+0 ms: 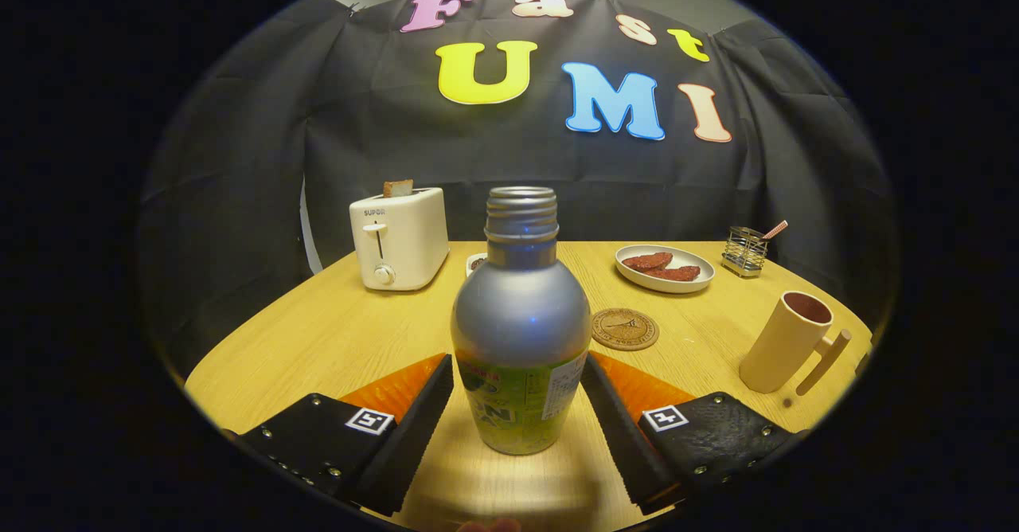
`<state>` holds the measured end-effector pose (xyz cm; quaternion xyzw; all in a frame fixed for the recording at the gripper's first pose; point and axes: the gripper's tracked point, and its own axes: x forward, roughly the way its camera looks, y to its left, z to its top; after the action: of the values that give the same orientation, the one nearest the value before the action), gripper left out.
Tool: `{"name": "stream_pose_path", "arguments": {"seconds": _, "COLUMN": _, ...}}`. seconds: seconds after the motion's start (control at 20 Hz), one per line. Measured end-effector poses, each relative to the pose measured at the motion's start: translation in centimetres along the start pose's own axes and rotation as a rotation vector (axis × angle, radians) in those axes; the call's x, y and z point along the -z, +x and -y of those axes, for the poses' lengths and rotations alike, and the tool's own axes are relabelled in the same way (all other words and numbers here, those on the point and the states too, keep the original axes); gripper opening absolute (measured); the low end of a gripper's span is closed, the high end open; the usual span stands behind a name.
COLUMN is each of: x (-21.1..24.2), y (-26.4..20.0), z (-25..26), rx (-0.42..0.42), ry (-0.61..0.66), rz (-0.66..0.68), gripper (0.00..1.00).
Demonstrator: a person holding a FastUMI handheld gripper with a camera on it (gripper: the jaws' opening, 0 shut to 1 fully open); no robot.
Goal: Take the bottle from table, then pour the juice into the cup, finally place the bottle on the coaster
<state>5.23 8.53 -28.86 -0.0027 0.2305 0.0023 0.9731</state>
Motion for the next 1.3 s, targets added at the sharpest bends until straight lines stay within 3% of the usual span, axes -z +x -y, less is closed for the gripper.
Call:
{"name": "stream_pose_path", "arguments": {"seconds": 0.6, "x": 2.8, "y": 0.5, "z": 0.4, "rx": -0.005, "ry": -0.005, "rz": -0.089, "gripper": 0.98}}
{"name": "stream_pose_path", "arguments": {"seconds": 0.8, "x": 2.5, "y": 0.8, "z": 0.2, "rx": -0.019, "ry": -0.015, "rz": -0.081, "gripper": 0.82}}
{"name": "stream_pose_path", "arguments": {"seconds": 1.3, "x": 0.1, "y": 0.6, "z": 0.7, "rx": -0.055, "ry": 0.124, "rz": -0.104, "gripper": 0.75}}
